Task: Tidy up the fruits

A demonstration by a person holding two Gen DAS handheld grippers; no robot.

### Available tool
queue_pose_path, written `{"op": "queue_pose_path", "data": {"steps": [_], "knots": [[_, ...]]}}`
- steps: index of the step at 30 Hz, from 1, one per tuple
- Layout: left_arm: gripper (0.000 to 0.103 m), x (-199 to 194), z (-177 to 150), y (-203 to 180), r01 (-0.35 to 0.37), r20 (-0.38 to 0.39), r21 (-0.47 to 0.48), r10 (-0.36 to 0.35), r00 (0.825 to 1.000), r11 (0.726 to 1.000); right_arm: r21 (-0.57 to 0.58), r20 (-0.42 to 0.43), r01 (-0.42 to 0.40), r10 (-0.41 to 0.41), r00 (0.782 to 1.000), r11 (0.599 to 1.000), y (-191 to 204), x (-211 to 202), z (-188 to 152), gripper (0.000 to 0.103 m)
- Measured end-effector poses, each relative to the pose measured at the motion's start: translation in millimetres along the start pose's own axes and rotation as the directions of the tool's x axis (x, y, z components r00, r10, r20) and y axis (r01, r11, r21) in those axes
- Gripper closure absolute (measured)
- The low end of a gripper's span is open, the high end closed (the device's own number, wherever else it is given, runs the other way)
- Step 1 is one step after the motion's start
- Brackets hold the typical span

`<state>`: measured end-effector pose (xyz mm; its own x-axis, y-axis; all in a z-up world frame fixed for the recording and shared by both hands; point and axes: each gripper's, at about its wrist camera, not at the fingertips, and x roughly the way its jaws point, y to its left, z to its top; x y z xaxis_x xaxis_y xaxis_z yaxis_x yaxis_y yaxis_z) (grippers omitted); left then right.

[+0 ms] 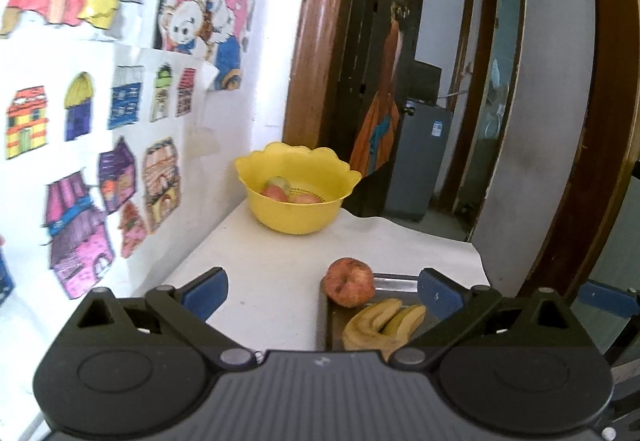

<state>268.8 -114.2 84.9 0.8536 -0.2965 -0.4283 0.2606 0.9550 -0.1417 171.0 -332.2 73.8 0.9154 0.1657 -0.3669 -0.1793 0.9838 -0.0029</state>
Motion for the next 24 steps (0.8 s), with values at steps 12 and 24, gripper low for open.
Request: {"op": "queue_pose_path", "data": {"steps": [12, 24], "knots": [[0.001, -51, -24, 7, -0.009, 0.017, 0.029, 0.008, 1.0, 1.0, 0.012, 0.045, 0.081, -0.082, 0.996, 0.997, 26, -47, -6, 0.001], [0.001, -90, -54, 3, -0.078, 0.054, 0.08, 0.074, 0.996, 0.994, 0.079, 0.072, 0.084, -0.09, 0.993, 0.993, 38, -80, -22, 0.001]]}}
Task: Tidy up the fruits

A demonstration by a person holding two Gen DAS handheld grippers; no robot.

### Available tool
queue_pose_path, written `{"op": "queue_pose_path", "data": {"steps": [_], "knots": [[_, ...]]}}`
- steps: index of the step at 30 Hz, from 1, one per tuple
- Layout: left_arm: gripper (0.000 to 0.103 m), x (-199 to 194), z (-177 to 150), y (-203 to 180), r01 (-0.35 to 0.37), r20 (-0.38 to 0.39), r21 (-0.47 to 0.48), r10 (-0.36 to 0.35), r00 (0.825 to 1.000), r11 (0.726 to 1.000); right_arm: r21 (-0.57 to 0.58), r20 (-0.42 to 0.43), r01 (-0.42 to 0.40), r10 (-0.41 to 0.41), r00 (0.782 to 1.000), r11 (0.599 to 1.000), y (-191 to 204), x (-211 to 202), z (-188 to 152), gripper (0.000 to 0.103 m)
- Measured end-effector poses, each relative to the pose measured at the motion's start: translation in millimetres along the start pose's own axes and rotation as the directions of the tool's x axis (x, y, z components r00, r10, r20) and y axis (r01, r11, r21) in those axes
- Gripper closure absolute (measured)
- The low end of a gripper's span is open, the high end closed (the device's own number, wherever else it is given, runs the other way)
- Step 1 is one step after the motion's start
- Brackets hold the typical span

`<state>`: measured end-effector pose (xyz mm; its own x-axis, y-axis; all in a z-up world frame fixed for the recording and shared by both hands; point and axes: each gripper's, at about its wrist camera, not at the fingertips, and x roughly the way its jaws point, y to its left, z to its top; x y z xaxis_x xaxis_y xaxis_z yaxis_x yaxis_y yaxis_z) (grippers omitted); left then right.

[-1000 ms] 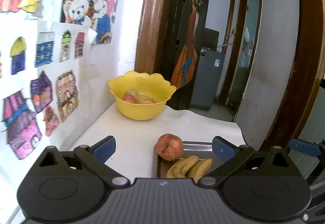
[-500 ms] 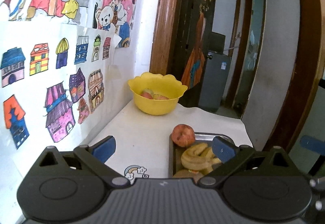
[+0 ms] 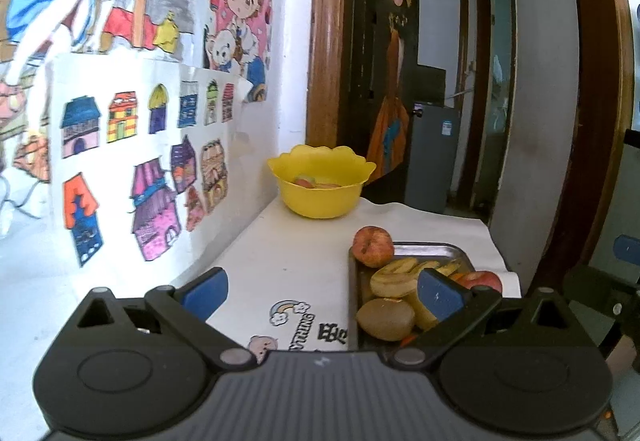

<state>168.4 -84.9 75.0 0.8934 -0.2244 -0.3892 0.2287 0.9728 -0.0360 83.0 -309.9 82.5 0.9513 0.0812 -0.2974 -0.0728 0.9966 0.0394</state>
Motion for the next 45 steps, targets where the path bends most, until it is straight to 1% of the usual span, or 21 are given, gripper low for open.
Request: {"op": "queue_pose_path", "data": {"steps": [3, 5, 7, 14, 16, 20, 25, 27, 29, 30, 34, 38, 45], "knots": [[0.001, -8, -4, 2, -0.013, 0.01, 0.001, 0.013, 1.0, 1.0, -0.015, 0.012, 0.004, -0.004, 1.0, 1.0, 7, -6, -1, 0.001], [0.001, -14, -7, 4, -0.018, 0.013, 0.003, 0.018, 1.0, 1.0, -0.012, 0.014, 0.026, -0.026, 1.0, 1.0, 11, -11, -3, 0.001], [0.001, -19, -11, 6, -0.019, 0.007, 0.01, 0.019, 1.0, 1.0, 0.002, -0.001, 0.048, -0.048, 0.999, 0.999, 14, -14, -5, 0.001], [0.001, -31, -27, 14, -0.04, 0.0, 0.043, 0.04, 0.999, 0.998, 0.052, -0.036, 0.073, -0.071, 0.997, 0.996, 23, -23, -19, 0.001], [0.001, -34, -30, 17, -0.048, 0.002, 0.041, 0.048, 0.999, 0.998, 0.069, -0.037, 0.073, -0.07, 0.997, 0.995, 24, -26, -22, 0.001], [0.001, -36, -39, 25, -0.057, -0.006, 0.016, 0.057, 0.998, 0.998, 0.087, -0.042, 0.104, -0.101, 0.994, 0.991, 26, -30, -30, 0.001], [0.001, -38, -50, 34, -0.074, -0.008, 0.01, 0.074, 0.997, 0.997, 0.071, -0.031, 0.157, -0.156, 0.987, 0.985, 33, -32, -41, 0.001], [0.001, -41, -55, 37, -0.06, 0.014, 0.004, 0.06, 0.998, 0.998, 0.052, -0.027, 0.208, -0.207, 0.978, 0.977, 38, -31, -46, 0.001], [0.001, -44, -62, 39, -0.049, 0.049, -0.003, 0.049, 0.998, 0.999, 0.037, -0.017, 0.269, -0.269, 0.963, 0.962, 42, -32, -54, 0.001], [0.001, -44, -64, 40, -0.048, 0.058, -0.003, 0.048, 0.997, 0.999, 0.035, -0.021, 0.278, -0.278, 0.96, 0.96, 43, -31, -58, 0.001], [0.001, -43, -72, 38, -0.032, 0.065, 0.006, 0.031, 0.997, 0.999, 0.048, -0.049, 0.295, -0.293, 0.955, 0.954, 43, -29, -70, 0.001], [0.001, -39, -80, 39, -0.026, 0.041, 0.001, 0.026, 0.999, 1.0, 0.083, -0.075, 0.295, -0.29, 0.954, 0.952, 43, -31, -79, 0.001], [0.001, -34, -91, 40, -0.02, 0.01, 0.004, 0.02, 1.0, 1.0, 0.105, -0.078, 0.306, -0.299, 0.951, 0.946, 47, -37, -92, 0.001]]}}
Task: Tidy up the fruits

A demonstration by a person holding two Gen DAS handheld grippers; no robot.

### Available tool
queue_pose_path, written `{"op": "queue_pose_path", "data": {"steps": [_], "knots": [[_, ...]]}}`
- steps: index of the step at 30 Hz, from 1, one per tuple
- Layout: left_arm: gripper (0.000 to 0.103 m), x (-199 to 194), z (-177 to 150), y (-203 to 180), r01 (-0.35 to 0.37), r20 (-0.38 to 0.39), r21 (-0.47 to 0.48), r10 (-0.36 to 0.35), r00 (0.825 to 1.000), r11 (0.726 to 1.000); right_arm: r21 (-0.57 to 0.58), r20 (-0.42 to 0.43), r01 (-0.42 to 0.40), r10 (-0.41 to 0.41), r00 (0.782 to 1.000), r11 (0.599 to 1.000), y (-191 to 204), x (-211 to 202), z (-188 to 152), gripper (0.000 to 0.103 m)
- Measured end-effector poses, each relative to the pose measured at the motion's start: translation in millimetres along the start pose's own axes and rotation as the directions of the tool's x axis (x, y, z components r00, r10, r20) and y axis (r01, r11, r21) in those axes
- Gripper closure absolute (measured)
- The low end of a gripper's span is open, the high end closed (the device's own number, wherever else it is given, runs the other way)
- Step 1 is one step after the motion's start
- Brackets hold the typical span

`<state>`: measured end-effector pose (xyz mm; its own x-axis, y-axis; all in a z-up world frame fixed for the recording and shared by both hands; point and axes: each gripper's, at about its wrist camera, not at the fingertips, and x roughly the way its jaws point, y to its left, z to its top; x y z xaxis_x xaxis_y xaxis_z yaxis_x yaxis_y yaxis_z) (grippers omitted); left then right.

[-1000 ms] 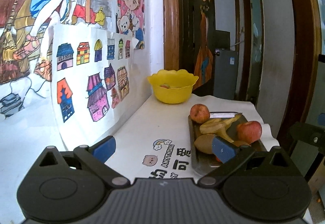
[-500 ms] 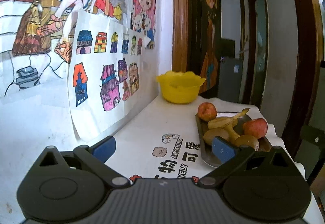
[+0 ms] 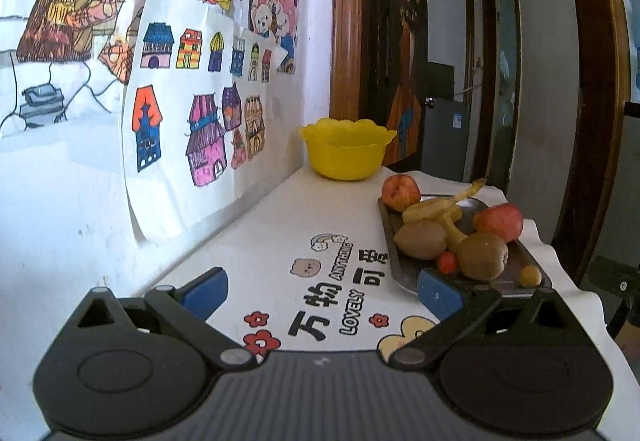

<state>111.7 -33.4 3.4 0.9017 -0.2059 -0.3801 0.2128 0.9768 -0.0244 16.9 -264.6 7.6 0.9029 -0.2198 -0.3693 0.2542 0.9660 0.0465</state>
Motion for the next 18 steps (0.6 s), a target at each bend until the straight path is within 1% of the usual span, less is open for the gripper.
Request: {"op": "queue_pose_path", "data": {"steps": [6, 10, 18], "knots": [[0.001, -4, -8, 6, 0.008, 0.016, -0.02, -0.008, 1.0, 1.0, 0.01, 0.004, 0.015, -0.015, 1.0, 1.0, 3, -1, -10, 0.001], [0.001, -2, -11, 10, 0.012, 0.003, -0.028, -0.011, 1.0, 1.0, 0.032, 0.003, 0.017, -0.017, 1.0, 0.999, 3, -2, -14, 0.001], [0.001, 3, -17, 17, 0.013, -0.013, -0.041, -0.014, 1.0, 0.999, 0.001, 0.019, 0.006, -0.006, 1.0, 1.0, 14, -4, -19, 0.001]]}}
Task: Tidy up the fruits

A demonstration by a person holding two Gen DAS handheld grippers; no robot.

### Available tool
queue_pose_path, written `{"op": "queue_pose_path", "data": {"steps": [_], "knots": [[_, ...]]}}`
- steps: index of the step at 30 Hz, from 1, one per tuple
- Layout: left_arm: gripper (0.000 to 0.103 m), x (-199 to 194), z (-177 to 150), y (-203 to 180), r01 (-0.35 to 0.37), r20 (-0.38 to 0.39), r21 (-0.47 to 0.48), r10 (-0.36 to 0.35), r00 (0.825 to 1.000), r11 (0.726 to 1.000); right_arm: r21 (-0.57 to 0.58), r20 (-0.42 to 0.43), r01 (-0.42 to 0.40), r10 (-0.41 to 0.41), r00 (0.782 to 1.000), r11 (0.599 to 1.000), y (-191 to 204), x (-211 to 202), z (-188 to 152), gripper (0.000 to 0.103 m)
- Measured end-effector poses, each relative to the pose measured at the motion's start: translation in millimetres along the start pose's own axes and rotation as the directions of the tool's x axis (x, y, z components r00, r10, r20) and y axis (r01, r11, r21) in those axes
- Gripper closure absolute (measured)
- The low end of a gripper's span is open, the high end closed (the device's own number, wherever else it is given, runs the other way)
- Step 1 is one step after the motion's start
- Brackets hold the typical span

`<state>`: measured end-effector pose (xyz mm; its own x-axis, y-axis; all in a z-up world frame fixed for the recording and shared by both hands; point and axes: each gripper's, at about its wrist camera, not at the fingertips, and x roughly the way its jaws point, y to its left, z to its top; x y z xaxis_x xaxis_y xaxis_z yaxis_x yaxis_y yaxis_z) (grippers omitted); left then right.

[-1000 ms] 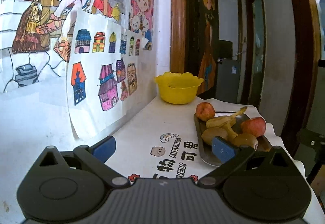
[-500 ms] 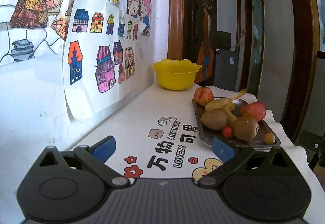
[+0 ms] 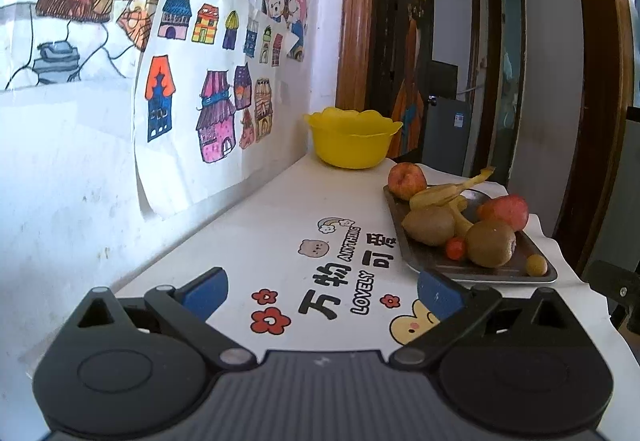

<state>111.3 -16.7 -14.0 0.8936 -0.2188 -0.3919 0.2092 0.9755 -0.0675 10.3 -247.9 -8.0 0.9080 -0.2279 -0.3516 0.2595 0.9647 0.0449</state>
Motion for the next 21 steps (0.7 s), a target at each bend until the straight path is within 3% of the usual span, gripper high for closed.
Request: {"op": "queue_pose_path", "data": {"steps": [21], "knots": [[0.001, 1.3, -5.6, 2.3, 0.009, -0.019, -0.001, -0.009, 1.0, 1.0, 0.0, -0.045, -0.023, 0.023, 0.999, 1.0, 4.2, 8.1, -7.7, 0.001]]}}
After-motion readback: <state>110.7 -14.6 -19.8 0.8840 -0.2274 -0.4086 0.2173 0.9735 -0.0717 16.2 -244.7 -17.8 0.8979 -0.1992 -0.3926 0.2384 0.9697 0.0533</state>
